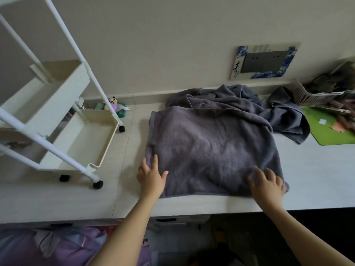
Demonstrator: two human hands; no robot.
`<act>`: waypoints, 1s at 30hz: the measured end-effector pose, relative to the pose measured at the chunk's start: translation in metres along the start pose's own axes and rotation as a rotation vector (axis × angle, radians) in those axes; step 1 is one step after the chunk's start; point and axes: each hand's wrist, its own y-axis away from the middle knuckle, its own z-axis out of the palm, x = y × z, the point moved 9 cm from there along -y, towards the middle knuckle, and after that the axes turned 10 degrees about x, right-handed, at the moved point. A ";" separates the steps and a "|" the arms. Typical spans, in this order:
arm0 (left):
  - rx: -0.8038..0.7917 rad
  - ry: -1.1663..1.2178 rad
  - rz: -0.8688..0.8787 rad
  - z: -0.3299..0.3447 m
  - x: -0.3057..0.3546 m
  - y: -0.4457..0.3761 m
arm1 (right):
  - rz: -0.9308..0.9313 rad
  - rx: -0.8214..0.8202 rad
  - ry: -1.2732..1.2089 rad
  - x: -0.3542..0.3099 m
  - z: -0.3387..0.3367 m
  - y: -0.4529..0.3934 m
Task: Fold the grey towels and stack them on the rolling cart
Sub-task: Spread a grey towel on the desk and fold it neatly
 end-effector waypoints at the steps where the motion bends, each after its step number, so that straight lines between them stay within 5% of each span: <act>1: -0.021 -0.020 0.035 0.005 0.009 0.004 | 0.063 -0.005 -0.020 0.011 0.001 -0.006; 10: -0.213 0.066 0.263 0.043 0.096 0.027 | 0.348 -0.026 -0.310 0.053 0.004 -0.057; 16: -0.236 0.123 0.137 0.046 0.119 0.020 | 0.480 -0.024 -0.705 0.051 -0.002 -0.080; 23: -0.018 0.568 -0.087 0.005 0.147 -0.013 | -0.213 0.050 -0.695 -0.099 -0.061 -0.077; 27: 0.095 0.714 -0.183 -0.016 0.153 -0.029 | -0.725 -0.236 -0.406 -0.154 -0.020 -0.028; 30: 0.057 0.721 -0.162 -0.016 0.160 -0.032 | -0.770 -0.363 -0.320 -0.138 0.003 -0.022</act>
